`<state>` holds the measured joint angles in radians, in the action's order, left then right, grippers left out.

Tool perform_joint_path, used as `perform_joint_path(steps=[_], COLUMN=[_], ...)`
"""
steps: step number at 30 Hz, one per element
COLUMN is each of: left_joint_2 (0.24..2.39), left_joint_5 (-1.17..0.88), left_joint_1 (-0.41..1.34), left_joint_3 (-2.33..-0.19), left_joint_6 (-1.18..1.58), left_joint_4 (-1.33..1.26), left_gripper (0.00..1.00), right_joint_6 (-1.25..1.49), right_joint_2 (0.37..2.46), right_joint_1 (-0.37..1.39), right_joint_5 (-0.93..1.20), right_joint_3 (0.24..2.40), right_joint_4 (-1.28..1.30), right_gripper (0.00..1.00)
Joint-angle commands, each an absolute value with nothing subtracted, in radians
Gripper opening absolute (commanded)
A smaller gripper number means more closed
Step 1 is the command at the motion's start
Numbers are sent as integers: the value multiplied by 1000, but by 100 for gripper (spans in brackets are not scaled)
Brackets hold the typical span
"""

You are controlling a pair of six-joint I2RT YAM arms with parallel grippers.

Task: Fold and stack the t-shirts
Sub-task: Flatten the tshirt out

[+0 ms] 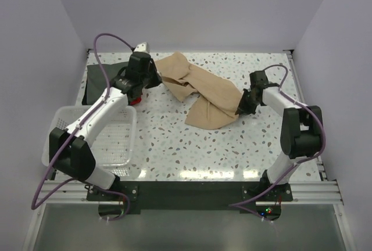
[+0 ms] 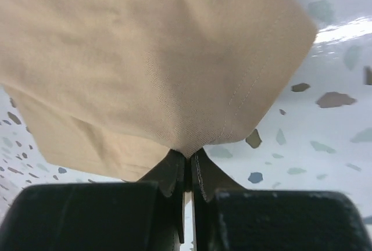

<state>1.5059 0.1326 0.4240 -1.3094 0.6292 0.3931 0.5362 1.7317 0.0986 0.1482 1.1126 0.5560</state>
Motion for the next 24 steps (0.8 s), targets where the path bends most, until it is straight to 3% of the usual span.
perform_joint_path(steps=[1,7,13,17,18,21,24], left_joint_2=[1434,1352,1348,1364,1365,1368,1356], left_joint_5=[184,219,224,180,172,146,149], left_joint_1=[388,347,328,325,325,325,325], left_joint_3=[-1301,-1263,-1223,-1207,-1204,-1181,-1149], left_joint_6=[594,589,591,589,589,598,600], left_joint_4=[428,468,477,453,451,440,430], left_gripper=[0,0,0,0,0,0,0], right_joint_6=[483,396,331,310,313,321,324], right_joint_2=[1616,1592,1791,1873,1850,1765,1694], right_joint_1=[42,-107,-212,-212,-212,-212,-212], right_joint_5=[71,3,-34,-2,18,22,6], right_joint_3=[1225,1368,1584,1713,1698,1588,1461], right_joint_4=[714,859,890,949,940,922,920], right_gripper=[0,0,2,42,57,70,71])
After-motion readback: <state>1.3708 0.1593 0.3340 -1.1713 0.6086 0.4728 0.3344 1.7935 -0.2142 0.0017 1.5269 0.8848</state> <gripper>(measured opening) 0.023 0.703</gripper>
